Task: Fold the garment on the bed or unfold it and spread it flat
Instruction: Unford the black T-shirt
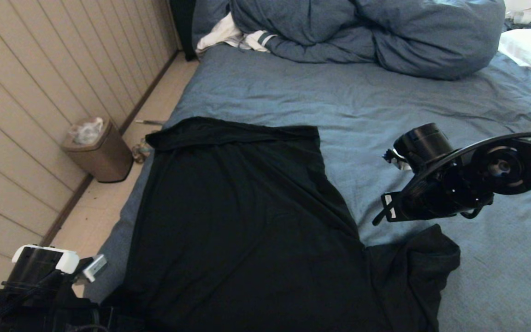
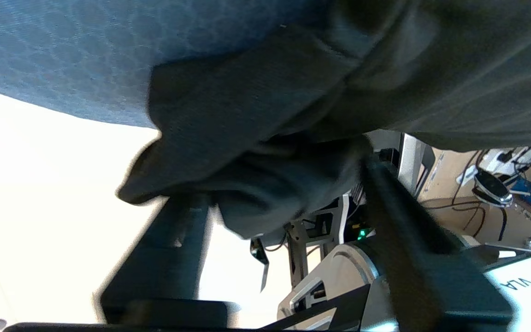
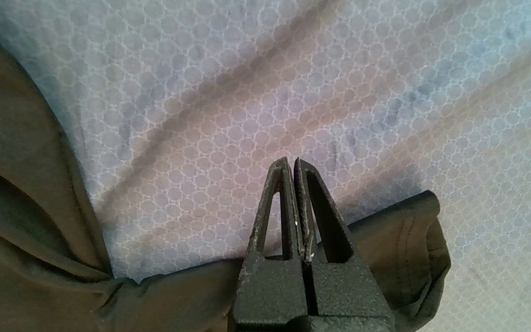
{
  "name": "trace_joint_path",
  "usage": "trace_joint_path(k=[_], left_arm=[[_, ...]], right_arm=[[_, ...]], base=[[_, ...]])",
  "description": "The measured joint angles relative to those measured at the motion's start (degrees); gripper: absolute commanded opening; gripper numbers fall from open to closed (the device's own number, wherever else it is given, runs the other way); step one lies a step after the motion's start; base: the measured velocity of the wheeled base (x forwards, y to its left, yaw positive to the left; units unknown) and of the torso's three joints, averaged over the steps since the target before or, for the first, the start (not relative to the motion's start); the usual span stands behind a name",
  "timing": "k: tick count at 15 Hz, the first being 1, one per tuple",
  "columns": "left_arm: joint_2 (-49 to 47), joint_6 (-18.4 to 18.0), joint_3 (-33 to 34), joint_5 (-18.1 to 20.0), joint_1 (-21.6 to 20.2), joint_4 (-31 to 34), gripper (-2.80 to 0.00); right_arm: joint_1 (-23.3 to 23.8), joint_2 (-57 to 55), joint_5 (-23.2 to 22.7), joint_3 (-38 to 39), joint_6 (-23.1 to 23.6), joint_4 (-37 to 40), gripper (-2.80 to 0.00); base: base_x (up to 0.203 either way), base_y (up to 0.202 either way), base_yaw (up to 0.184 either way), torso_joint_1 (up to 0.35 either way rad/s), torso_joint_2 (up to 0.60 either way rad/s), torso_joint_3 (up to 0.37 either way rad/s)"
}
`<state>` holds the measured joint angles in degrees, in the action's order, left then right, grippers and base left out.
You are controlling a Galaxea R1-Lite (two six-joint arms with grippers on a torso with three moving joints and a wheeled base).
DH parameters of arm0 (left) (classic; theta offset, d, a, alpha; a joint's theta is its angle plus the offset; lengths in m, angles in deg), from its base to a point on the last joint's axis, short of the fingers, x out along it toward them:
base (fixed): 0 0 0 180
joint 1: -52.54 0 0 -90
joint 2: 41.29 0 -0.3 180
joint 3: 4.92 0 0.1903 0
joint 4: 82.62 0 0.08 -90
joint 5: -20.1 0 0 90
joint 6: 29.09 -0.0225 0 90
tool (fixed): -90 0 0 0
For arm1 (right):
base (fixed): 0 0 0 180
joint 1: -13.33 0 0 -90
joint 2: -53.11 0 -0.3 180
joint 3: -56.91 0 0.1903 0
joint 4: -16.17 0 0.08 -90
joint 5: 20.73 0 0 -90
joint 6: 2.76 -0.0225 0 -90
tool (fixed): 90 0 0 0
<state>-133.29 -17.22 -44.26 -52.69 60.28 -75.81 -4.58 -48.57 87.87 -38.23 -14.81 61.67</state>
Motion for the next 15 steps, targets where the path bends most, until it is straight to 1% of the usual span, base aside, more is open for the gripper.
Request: trace_joint_path(k=[4, 7, 8, 10, 11, 12, 15], left_arm=[[0.59, -0.20, 0.41, -0.19, 0.00, 0.10, -2.80], [3.42, -0.26, 1.10, -0.62, -0.17, 1.18, -2.80], [5.08, -0.48, 1.42, -1.43, -0.48, 2.03, -2.80], [8.94, -1.24, 1.50, -3.08, -1.00, 5.69, -2.80], [10.90, -2.37, 1.13, -3.48, -1.50, 7.78, -2.80], [12.60, -4.31, 0.43, -3.92, -2.65, 9.81, -2.80], [15.24, -11.38, -1.96, -5.32, -8.68, 12.81, -2.80]], right_arm=[[0.13, 0.20, 0.00, -0.22, 0.00, 0.06, -2.80], [0.18, 0.28, 0.00, -0.22, 0.00, 0.06, -2.80], [0.11, 0.26, 0.00, -0.22, 0.00, 0.04, -2.80], [0.09, 0.28, -0.01, -0.10, -0.07, 0.00, -2.80], [0.09, 0.30, -0.16, 0.16, -0.08, 0.02, -2.80], [0.16, 0.37, -0.71, 0.39, -0.09, 0.00, -2.80], [1.41, 0.52, -2.52, 0.56, -0.05, 0.00, -2.80]], base=[[0.000, 0.000, 0.000, 0.000, 0.00, 0.000], [0.000, 0.000, 0.000, 0.000, 0.00, 0.000], [0.000, 0.000, 0.000, 0.000, 0.00, 0.000], [0.000, 0.000, 0.000, 0.000, 0.00, 0.000], [0.000, 0.000, 0.000, 0.000, 0.00, 0.000], [0.000, 0.000, 0.000, 0.000, 0.00, 0.000], [0.000, 0.000, 0.000, 0.000, 0.00, 0.000]])
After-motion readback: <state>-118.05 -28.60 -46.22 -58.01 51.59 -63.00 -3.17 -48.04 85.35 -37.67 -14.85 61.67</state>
